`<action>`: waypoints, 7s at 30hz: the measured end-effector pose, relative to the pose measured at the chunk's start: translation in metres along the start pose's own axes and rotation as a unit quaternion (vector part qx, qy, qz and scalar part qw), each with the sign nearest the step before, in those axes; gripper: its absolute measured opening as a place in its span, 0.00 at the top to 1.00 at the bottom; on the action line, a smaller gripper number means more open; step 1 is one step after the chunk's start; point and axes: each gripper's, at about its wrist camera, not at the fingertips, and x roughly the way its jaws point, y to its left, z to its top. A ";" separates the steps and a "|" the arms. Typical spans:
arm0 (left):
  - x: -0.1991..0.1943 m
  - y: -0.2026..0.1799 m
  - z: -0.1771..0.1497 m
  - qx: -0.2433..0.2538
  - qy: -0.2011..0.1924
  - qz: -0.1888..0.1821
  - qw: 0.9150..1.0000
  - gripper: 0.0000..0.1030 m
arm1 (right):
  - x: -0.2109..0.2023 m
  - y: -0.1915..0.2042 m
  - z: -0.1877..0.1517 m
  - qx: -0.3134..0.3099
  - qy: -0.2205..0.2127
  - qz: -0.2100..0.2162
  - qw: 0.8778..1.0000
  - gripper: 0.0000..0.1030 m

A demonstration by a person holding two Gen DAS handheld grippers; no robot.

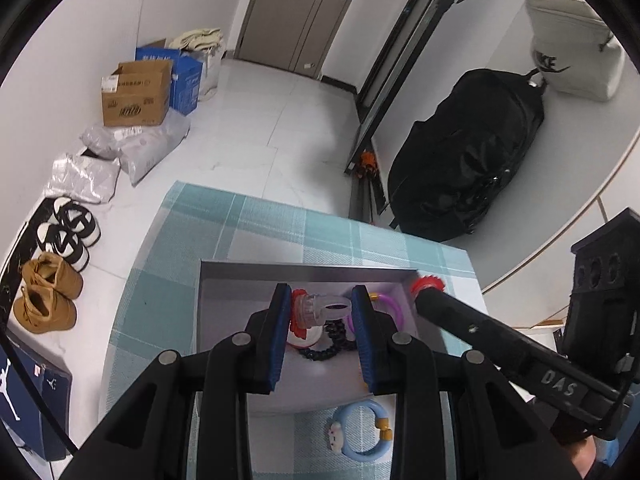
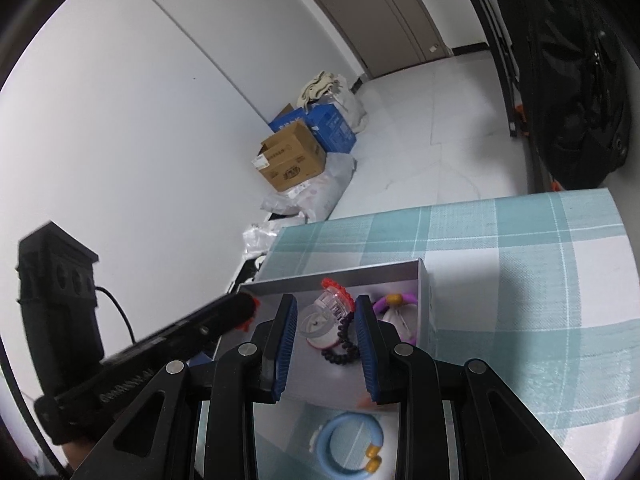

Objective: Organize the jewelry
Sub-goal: 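Carry the pacifier into the silver box and open the left gripper, then move the left gripper to the blue ring teether and close on it, then lift the blue ring with the left gripper while the right grasps the small yellow figure, then carry the ring and yellow figure into the silver box and open both grippers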

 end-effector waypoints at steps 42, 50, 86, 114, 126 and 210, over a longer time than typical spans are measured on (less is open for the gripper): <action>0.006 0.001 -0.008 -0.026 0.054 -0.008 0.998 0.51 | -0.036 -0.007 -0.010 -0.012 -0.028 -0.039 0.999 0.35; -0.007 -0.013 -0.013 0.013 0.042 -0.010 0.999 0.50 | -0.041 -0.001 -0.016 -0.040 -0.034 -0.052 0.997 0.27; 0.010 -0.061 -0.090 0.147 0.132 0.021 0.980 0.41 | -0.074 -0.018 -0.054 -0.062 -0.012 -0.115 0.991 0.17; 0.027 -0.057 -0.097 0.164 0.138 0.084 0.973 0.46 | -0.071 -0.031 -0.059 -0.050 0.014 -0.129 0.990 0.17; 0.016 -0.057 -0.089 0.140 0.124 0.058 0.981 0.46 | -0.058 -0.041 -0.065 -0.047 0.043 -0.159 0.985 0.17; -0.038 -0.016 -0.030 0.009 0.010 0.013 1.000 0.46 | -0.036 0.037 -0.041 -0.118 -0.008 -0.086 0.989 0.84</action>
